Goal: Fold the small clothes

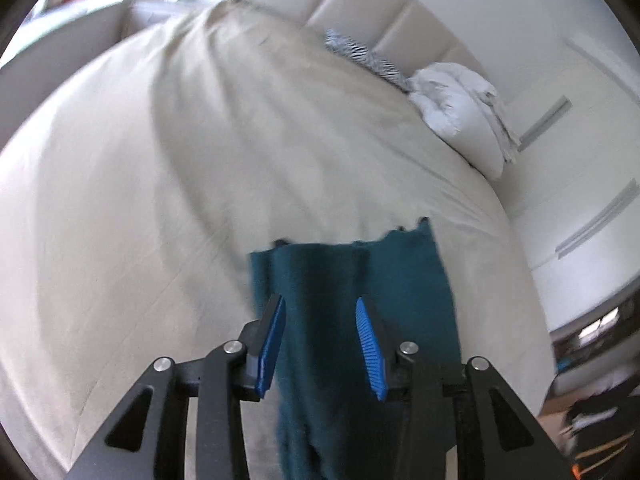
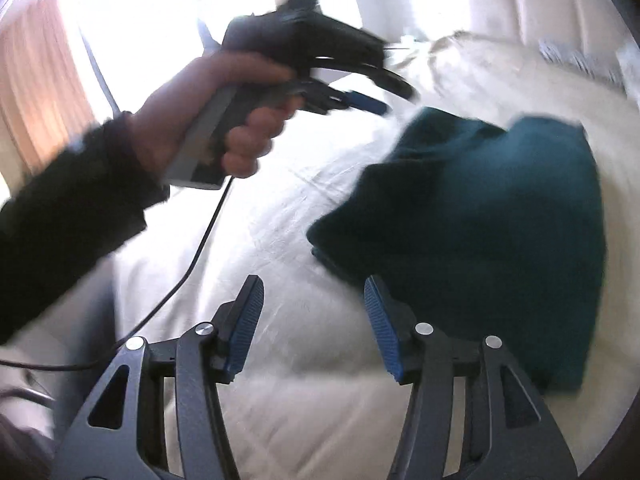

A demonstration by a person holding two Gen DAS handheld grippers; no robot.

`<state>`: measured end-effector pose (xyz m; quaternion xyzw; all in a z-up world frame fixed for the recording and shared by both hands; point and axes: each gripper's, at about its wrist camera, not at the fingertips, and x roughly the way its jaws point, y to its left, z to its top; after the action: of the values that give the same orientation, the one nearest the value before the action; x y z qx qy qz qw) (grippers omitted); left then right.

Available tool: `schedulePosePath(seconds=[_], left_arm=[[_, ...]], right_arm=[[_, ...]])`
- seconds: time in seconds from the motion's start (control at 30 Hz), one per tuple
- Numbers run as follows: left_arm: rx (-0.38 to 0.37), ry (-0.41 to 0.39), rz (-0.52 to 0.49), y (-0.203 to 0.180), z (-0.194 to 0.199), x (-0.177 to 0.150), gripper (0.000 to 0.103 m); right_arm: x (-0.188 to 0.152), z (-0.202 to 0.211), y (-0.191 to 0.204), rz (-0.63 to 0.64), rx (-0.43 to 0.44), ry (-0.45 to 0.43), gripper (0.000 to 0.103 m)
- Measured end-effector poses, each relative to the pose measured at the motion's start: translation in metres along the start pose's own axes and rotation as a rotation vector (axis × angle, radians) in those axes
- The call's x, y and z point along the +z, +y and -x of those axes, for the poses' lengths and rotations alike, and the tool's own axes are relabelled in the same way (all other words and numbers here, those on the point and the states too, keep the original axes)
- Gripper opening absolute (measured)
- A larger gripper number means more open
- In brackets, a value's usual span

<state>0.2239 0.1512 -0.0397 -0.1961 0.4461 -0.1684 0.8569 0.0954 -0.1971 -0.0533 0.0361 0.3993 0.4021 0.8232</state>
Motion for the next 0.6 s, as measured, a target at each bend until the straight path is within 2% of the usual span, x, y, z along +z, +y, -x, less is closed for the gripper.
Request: schedulePosePath(seconds=[0.13,0.2,0.3,0.33,0.47,0.53,0.6], left_arm=[[0.049,0.017,-0.121,-0.042,-0.018,-0.016,0.039],[0.064,0.053,-0.143,-0.048,-0.034,-0.029,0.039],[0.156,0.094,-0.183,-0.046,-0.061,-0.048,0.038],[0.164,0.09,-0.185,-0.041,-0.066,-0.052,0.036],[0.146,0.072,-0.181,-0.029,-0.067,-0.054,0.029],[0.145,0.074,-0.185,-0.027,-0.069,-0.055,0.028],[0.138,0.073,-0.188,-0.024,-0.069,-0.057,0.026]], right_arm=[[0.006,0.036,-0.074,-0.26,0.038,-0.081,0.052],[0.012,0.052,-0.109,-0.37,0.072,-0.131,0.053],[0.03,0.063,-0.148,-0.466,0.127,-0.19,0.053],[0.038,0.063,-0.161,-0.492,0.142,-0.2,0.053],[0.073,0.041,-0.199,-0.585,0.208,-0.208,0.053],[0.099,0.014,-0.216,-0.635,0.255,-0.179,0.053],[0.118,-0.015,-0.242,-0.701,0.225,-0.127,0.053]])
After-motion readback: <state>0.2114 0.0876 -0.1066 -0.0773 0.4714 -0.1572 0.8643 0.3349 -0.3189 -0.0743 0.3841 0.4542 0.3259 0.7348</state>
